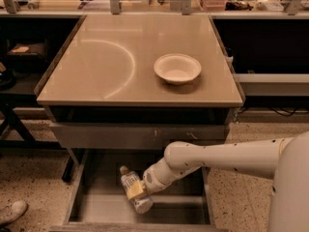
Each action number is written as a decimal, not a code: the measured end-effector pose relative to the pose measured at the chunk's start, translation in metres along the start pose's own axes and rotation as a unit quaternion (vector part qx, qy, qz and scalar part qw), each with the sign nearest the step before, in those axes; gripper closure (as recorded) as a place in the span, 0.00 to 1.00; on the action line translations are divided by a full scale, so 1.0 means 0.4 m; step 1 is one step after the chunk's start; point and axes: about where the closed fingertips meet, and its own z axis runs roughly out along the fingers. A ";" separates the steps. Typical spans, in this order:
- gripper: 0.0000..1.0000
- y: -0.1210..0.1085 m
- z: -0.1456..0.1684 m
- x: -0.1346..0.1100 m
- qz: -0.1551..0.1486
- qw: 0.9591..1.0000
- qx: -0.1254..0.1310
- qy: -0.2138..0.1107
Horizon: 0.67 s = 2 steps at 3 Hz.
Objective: Place blue plastic bottle into middle drawer
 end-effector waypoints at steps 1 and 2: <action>1.00 -0.045 0.040 -0.011 0.000 1.000 -0.010 -0.003; 1.00 -0.083 0.064 -0.022 0.002 1.000 -0.011 -0.007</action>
Offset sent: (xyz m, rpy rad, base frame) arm 0.0309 -0.0111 -0.0568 0.0288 -0.0102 -0.0246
